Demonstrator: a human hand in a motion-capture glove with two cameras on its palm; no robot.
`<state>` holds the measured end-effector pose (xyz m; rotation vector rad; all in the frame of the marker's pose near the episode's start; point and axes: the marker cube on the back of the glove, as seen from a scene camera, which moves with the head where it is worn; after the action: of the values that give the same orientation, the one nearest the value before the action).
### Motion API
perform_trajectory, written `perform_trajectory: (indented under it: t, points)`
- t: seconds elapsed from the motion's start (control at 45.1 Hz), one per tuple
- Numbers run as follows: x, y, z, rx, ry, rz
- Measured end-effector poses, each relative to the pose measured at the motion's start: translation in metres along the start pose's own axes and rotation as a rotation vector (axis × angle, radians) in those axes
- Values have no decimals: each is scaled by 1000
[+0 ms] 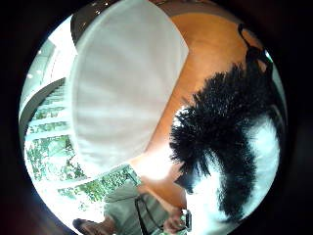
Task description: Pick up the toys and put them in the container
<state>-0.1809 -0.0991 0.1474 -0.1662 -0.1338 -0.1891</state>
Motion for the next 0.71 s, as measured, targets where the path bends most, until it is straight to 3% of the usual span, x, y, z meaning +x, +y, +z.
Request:
perform_trajectory:
  t: [0.067,0.288,0.488,0.621,0.71]
  points:
    - [7,2,-53,55,-25,75]
    - [-72,27,-164,153,144,-79]
    - [-124,25,-200,205,235,-196]
    - [-178,14,-207,230,157,-272]
    - [-216,-3,-208,236,79,-88]
